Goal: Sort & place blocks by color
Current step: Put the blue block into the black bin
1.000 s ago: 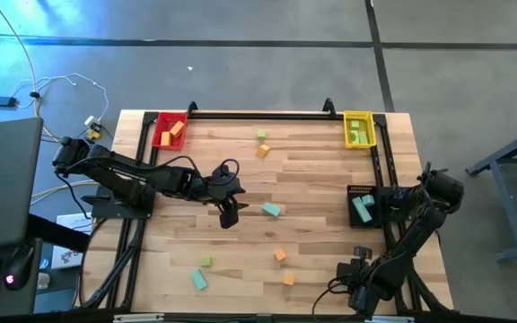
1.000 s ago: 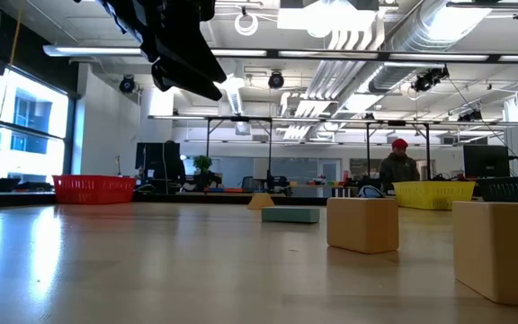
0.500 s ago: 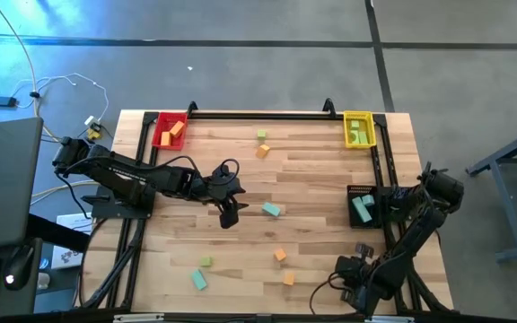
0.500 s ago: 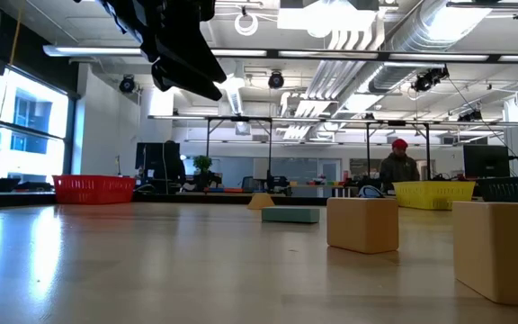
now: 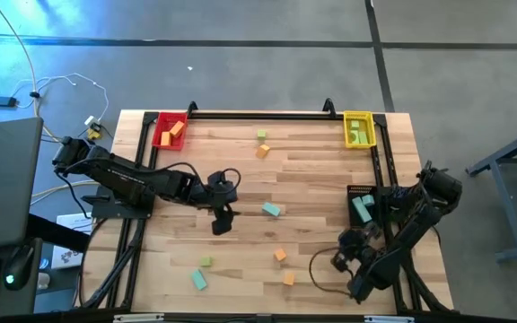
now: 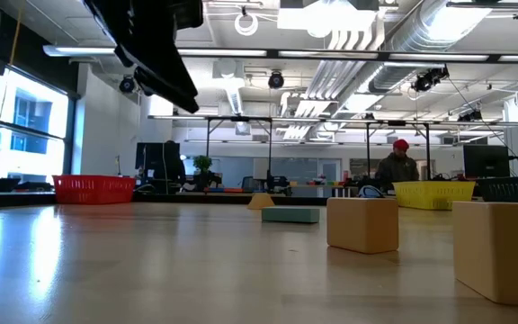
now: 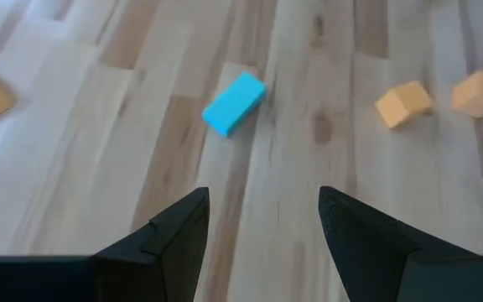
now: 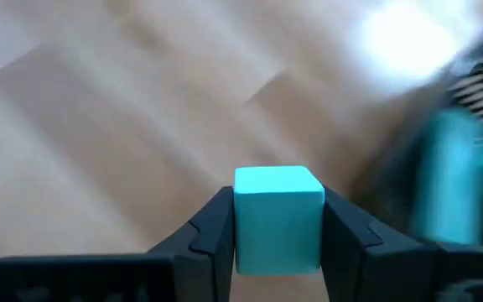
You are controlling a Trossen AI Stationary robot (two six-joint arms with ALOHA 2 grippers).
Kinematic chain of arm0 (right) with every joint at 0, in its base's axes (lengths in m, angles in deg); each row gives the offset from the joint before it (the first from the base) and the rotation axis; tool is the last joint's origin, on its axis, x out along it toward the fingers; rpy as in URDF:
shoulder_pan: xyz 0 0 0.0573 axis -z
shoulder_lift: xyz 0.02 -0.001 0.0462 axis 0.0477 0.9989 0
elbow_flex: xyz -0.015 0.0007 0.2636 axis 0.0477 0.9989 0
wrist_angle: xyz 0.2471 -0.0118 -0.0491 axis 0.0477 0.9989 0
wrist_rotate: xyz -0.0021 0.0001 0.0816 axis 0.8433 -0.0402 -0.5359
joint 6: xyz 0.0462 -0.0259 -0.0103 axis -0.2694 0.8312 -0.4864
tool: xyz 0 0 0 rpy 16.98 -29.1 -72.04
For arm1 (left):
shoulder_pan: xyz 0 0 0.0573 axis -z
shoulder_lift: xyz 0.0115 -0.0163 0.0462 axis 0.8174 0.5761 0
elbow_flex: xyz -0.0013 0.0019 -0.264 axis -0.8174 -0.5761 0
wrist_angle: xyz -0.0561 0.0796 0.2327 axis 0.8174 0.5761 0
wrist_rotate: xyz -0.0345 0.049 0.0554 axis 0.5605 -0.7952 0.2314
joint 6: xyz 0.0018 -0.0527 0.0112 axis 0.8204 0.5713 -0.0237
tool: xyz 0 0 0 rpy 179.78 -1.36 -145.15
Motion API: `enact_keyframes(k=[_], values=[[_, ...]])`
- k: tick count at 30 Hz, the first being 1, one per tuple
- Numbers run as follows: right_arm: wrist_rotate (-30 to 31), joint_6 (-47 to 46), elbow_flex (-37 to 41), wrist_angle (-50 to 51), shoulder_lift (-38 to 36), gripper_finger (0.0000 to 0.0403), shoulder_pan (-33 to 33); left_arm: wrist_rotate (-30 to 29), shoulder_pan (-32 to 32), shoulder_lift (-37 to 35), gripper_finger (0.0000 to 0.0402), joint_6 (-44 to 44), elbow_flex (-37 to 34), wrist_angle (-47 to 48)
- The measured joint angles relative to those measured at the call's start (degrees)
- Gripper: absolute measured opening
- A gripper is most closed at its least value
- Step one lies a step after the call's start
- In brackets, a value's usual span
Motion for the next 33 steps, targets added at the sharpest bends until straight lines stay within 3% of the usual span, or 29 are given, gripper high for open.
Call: enact_keyframes(k=[10, 21, 27, 33], values=[[-0.29, -4.0, -0.02, 14.97, -4.62, 0.0105, 5.28, -0.07, 3.78, 0.0, 0.0211, -3.09, 0.0, -7.24], [-0.31, -3.91, -0.02, 18.95, -10.48, 0.0105, 10.95, -0.15, 4.88, 0.0, 0.0211, -6.39, 0.0, -8.6], [-6.28, -4.6, -0.02, 20.88, -10.51, 0.0105, 14.55, -0.16, 4.87, 0.0, 0.0211, -6.49, 0.0, -8.55], [-12.93, 0.98, -0.02, 20.89, -10.51, 0.0105, 19.72, -0.15, 4.87, 0.0, 0.0211, -6.5, 0.0, -8.65]])
